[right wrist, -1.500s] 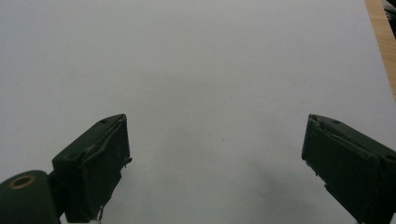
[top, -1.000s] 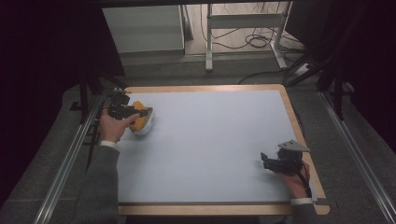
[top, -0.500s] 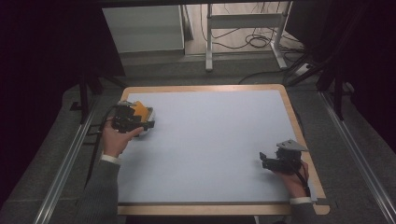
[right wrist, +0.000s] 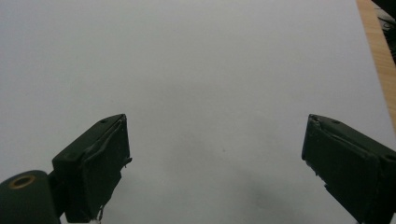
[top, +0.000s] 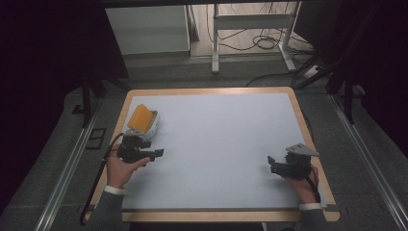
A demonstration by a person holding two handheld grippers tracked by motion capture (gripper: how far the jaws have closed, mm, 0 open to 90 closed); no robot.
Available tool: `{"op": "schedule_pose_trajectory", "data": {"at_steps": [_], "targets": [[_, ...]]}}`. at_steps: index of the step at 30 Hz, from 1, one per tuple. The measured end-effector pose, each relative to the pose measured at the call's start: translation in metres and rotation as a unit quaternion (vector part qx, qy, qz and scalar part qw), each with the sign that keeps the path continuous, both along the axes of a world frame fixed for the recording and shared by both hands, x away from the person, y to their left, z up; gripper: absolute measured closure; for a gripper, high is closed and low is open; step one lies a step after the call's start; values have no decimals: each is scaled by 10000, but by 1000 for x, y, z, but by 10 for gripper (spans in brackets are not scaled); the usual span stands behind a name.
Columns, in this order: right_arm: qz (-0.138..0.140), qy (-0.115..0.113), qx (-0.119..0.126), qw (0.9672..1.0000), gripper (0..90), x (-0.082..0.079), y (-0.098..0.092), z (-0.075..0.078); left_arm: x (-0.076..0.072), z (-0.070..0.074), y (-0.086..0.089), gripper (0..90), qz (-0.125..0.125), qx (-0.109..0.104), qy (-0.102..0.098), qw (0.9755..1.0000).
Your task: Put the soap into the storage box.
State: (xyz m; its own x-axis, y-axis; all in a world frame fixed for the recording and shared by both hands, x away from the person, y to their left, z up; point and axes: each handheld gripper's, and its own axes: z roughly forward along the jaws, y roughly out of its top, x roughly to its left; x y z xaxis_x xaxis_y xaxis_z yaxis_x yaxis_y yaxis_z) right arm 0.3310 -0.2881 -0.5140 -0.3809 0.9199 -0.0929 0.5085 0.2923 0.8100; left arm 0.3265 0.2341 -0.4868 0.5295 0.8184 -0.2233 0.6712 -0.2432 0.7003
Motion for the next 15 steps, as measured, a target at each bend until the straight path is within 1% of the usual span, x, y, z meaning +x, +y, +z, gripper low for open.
{"op": "schedule_pose_trajectory", "data": {"at_steps": [2, 7, 9, 10, 12, 14, 15], "targets": [[-21, -38, 16, 10000, 76, 0, -1, 2, -6, -7, 0, 303, -44, -38, 18, 10000], [-38, -66, 28, 10000, 76, 0, -2, 3, -14, -17, 2, 299, 9, -122, 57, 9999], [-38, -71, 28, 10000, 76, -1, -2, 4, -17, -18, 3, 293, 36, -159, 4, 9999], [-37, -80, 27, 10000, 76, -1, -3, 4, -18, -19, 3, 294, 7, -185, 0, 9998], [-47, -85, 33, 9999, 76, 0, -3, 4, -18, -18, 3, 286, -11, -141, -5, 9999], [-48, -89, 33, 9999, 76, 0, -3, 4, -20, -18, 3, 278, 17, -145, -33, 9999], [-15, -101, 43, 9999, 76, -1, -2, 5, -20, -18, 2, 271, -4, -128, -45, 9999]]}}
